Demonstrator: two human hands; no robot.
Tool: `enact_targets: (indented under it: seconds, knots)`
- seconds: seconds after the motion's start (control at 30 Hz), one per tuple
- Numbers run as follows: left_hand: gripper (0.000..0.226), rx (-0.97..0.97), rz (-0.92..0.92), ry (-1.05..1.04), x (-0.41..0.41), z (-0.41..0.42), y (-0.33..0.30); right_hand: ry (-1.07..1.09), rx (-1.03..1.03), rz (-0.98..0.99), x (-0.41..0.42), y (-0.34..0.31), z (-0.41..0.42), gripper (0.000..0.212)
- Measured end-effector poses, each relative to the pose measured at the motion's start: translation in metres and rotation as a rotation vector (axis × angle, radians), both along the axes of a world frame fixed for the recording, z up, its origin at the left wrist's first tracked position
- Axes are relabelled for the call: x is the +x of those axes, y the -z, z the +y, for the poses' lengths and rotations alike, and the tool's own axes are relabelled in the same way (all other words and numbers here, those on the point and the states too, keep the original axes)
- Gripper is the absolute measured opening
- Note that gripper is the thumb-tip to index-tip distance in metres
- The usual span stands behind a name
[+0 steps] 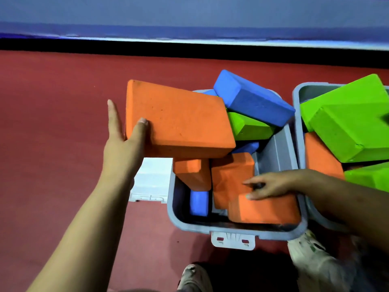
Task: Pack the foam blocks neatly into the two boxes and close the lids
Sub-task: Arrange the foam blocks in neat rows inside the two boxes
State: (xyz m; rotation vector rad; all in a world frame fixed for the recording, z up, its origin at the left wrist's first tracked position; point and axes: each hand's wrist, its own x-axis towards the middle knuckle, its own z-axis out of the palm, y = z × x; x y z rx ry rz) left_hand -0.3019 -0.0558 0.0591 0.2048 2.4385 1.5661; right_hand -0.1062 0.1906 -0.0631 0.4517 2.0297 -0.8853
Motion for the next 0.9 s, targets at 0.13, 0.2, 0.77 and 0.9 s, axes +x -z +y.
enact_targets:
  seconds: [0.13, 0.2, 0.77, 0.9]
  knots:
    - [0.064, 0.063, -0.062, -0.028, -0.008, 0.013, 0.005, 0.177, 0.294, 0.432, -0.045, 0.044, 0.017, 0.068]
    - [0.063, 0.094, -0.076, -0.028, -0.010, 0.019, 0.010, 0.016, 0.439, 0.382, -0.057, 0.064, 0.013, 0.069]
    - [0.069, 0.057, -0.017, 0.012, -0.013, 0.019, 0.017, -0.130, 0.406, 0.243, -0.045, 0.072, 0.007, 0.091]
    - [0.065, 0.064, 0.000, 0.017, -0.013, 0.014, 0.017, -0.337, 0.534, 0.242, -0.039, 0.056, 0.020, 0.121]
